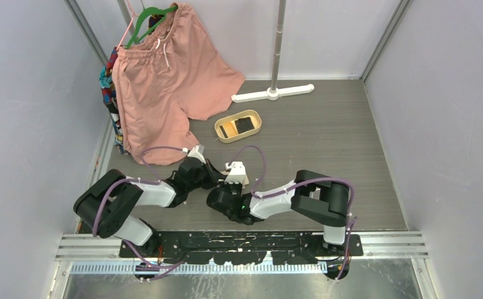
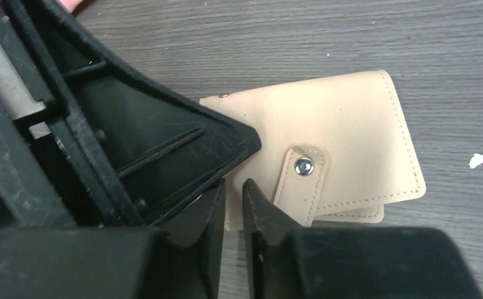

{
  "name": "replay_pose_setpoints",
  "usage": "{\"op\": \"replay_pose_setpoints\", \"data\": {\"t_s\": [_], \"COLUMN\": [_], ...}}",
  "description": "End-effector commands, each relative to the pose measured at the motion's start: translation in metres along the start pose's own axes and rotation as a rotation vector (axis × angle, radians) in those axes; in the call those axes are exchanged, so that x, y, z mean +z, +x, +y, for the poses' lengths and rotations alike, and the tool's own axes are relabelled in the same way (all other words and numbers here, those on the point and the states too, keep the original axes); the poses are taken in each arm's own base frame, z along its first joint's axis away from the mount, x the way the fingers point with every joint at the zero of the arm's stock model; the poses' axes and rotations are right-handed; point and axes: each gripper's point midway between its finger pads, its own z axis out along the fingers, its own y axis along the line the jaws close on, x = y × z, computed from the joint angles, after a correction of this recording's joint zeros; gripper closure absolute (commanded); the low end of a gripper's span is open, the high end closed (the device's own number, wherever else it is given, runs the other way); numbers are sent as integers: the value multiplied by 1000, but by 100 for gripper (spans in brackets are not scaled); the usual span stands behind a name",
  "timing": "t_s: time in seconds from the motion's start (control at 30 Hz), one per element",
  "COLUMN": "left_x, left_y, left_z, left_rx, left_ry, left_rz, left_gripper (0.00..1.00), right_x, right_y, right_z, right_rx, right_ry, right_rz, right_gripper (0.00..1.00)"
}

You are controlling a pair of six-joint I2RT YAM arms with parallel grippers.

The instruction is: Take the credit cards out of the card holder

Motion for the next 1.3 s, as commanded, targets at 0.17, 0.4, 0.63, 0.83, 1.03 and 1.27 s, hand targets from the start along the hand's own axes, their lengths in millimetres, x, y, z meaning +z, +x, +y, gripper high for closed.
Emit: {"op": "replay_pose_setpoints", "data": {"t_s": [0.17,0.4,0.63,0.83,1.03,1.27], "left_x": [-18,-37,-64,-65,-51,-64], "left_y": [10,-20,-58,-72,-61,-46], "left_z": [53,25,-5,-14,0,22], "left_rx": [84,131,172,202,195,127], "left_ry": [-253,-241,-226,-189,-210,-296], "left_rz": [57,8,-51,19,164,208], "left_gripper": [100,98,80,64,62,61], "right_x": [-33,-71,-74,-73,-57,-10], "right_y": [-68,-178,-145,-81,-70,-69], "right_z": [-19,-50,-68,-26,-24,-29], "right_rx": [-69,15,-5,192,255,212], "right_ry": [-58,-64,-41,-279,-309,-322], "right_rz": [44,-105,48,315,357,423], "right_gripper": [19,0,0,9,26,22]}}
